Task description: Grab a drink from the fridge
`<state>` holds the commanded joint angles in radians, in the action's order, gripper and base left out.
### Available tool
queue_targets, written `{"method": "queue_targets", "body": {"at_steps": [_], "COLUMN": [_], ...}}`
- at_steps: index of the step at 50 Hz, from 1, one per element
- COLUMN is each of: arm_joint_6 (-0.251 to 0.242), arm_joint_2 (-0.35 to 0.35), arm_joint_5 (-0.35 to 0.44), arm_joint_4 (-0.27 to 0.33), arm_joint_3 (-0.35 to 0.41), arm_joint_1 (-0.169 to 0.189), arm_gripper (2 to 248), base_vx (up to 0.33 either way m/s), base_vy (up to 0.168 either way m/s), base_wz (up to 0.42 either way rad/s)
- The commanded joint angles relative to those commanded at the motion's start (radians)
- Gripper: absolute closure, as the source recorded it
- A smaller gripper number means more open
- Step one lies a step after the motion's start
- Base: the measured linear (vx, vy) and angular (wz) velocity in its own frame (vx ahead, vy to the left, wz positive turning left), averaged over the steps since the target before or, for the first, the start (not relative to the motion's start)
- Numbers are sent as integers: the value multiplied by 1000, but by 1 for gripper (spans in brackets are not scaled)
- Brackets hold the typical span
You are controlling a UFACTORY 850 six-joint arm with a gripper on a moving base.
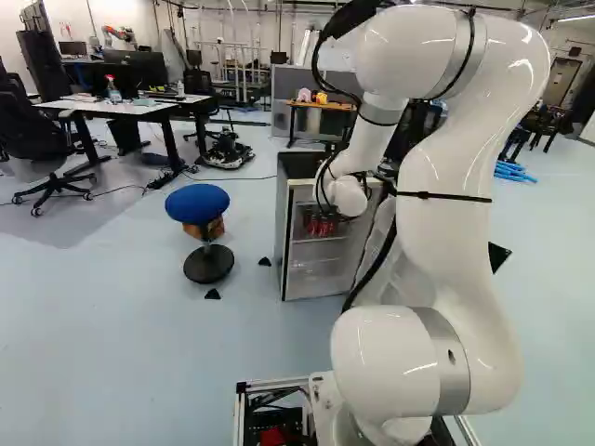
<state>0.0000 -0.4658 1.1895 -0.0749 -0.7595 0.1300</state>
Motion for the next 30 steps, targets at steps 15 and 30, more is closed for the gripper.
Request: {"method": "queue_targets", "body": {"at_steps": [15,30], "arm_joint_6": [0,0], "arm_joint_2": [66,150], "arm_joint_5": [0,-12], "arm_joint_4": [0,0], "arm_joint_3": [85,167], "arm_joint_1": [5,21], "arm_gripper": [3,3], "base_vx": [0,0], "base_vy": [0,0], "base_wz": [0,0]}}
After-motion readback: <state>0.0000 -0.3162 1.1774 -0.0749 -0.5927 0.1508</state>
